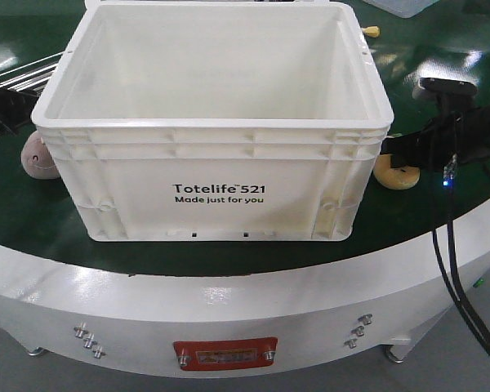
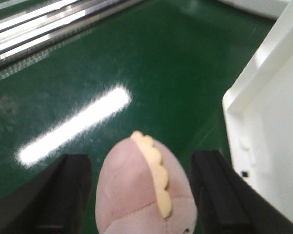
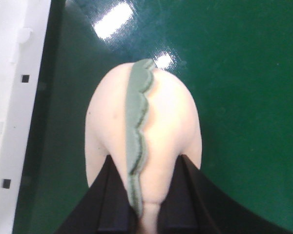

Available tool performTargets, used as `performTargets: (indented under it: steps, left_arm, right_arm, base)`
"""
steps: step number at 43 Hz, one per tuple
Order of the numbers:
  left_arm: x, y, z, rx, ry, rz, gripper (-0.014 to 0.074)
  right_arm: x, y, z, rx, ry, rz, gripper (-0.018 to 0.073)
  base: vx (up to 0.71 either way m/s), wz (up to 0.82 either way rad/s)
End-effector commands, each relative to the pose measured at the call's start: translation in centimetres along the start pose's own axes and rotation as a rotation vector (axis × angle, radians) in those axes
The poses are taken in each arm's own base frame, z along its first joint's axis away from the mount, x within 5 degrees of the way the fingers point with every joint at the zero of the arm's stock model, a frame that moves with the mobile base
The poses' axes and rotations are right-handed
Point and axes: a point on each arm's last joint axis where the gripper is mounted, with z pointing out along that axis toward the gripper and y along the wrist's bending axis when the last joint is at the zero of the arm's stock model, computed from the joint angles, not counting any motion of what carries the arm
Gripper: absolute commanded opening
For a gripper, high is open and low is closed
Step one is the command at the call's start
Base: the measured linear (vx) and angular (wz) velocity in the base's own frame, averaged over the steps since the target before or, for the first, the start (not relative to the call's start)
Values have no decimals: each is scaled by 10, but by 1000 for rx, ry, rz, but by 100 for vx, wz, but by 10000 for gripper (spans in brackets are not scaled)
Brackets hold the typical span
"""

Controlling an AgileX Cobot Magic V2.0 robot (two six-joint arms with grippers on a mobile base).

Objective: Place moving items into box and shelve
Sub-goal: 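Lower left gripper onto pink plush toy and close on it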

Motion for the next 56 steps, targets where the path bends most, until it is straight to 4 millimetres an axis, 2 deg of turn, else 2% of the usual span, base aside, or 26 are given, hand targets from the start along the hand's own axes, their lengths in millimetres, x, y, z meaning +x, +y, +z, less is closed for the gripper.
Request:
performTargets:
  steps: [1,7,8,12,20,35,37,38,44,56]
  left_arm:
    - [-16,1,-2,-14,-93,5,517]
    - [-7,1,12,-15,-52,-5,508]
    - [6,3,29,-17,4,-8,412]
    - [9,3,32,-15,22,-8,303]
    - [12,2,34,-10,48,-9,4]
    - [3,2,25,-16,-7,-6,-8]
    - [-1,2,22,-18,-29,-5,-8]
    - [-29,2,-12,-32,-195,-2,-8]
    - [-43,1,-35,-37,-288,1,-8]
    - [-69,-2,-90,-45,-483,2,-8]
  right_arm:
    - [-15,3,-19,0,-70,-17,-8]
    - [-15,3,-19,2,-74,-20,-8]
    - [-15,3,-19,2,-74,-20,-8]
    - [-15,3,-19,2,-73,-21,-8]
    - [-15,3,-19,2,-73,-21,-8]
    - [-19,2,-20,22,-108,-55,-4]
    - [-21,2,-21,24,-117,-63,-4]
    - [-43,5,-49,59,-262,-93,-4]
    - [-54,8,-71,76,-345,-113,-4]
    - [-66,20,-129,112,-529,-173,-4]
  base:
    - [0,0]
    - [0,0]
    - [0,0]
    - [0,0]
    - [0,0]
    - [0,0]
    - [0,0]
    - [0,0]
    - [0,0]
    - [0,0]
